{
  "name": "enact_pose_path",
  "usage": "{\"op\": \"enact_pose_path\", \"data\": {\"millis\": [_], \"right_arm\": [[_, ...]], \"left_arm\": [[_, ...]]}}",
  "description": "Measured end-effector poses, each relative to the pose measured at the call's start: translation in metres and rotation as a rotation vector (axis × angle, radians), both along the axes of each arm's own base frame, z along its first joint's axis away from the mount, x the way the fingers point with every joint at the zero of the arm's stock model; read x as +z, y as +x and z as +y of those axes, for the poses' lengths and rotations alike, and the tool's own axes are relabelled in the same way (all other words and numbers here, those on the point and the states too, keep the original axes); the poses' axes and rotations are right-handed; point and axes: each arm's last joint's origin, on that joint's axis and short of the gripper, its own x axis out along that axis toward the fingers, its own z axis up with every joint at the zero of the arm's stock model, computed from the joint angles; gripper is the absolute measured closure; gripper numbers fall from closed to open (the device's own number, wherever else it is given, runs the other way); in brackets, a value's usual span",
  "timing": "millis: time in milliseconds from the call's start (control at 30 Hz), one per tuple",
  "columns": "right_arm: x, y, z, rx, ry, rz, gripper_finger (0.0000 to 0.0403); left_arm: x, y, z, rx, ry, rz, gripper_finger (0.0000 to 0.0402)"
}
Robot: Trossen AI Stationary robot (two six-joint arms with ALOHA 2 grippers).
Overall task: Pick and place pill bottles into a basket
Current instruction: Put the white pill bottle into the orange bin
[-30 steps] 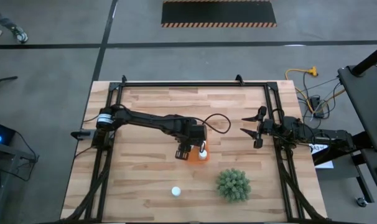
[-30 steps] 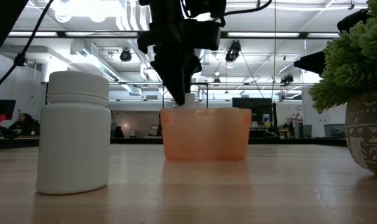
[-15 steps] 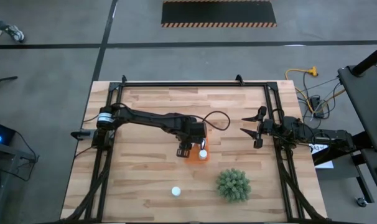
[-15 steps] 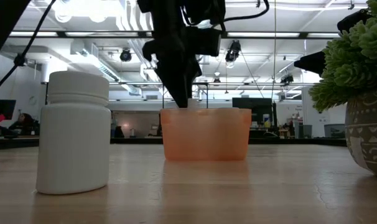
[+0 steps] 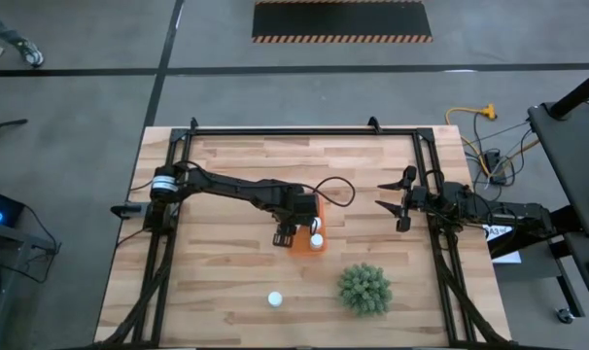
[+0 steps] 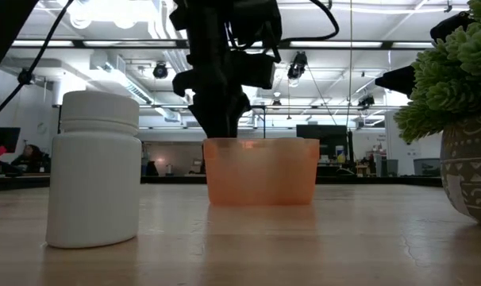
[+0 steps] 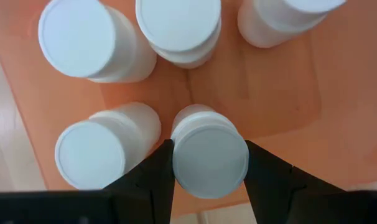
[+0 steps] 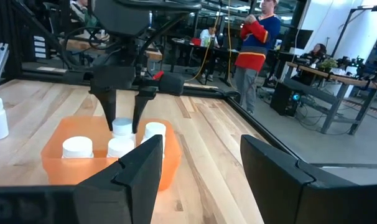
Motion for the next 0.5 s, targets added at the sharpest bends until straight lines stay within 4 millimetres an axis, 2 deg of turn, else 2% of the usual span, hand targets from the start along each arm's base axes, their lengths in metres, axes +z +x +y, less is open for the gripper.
{"op": "enact_pose_path", "data": {"millis": [200,400,500], "right_arm": [[0.0000,0.0000,0.0000,0.000,-0.002,0.000,0.0197],[0.0000,0.0000,0.0000,-0.001,-0.002,0.000,0.0197],[0.0000,0.0000,0.0000,0.000,-0.001,0.000,0.0197]], "left_arm": [[-0.0020,0.0027,0.0006,0.002,-0.001,-0.039,0.0260],[-0.0047,0.0021,0.0006,0.006,-0.001,-0.025,0.0197],[-0.0045,0.0024,0.0006,0.006,-0.001,-0.027,0.0186]]}}
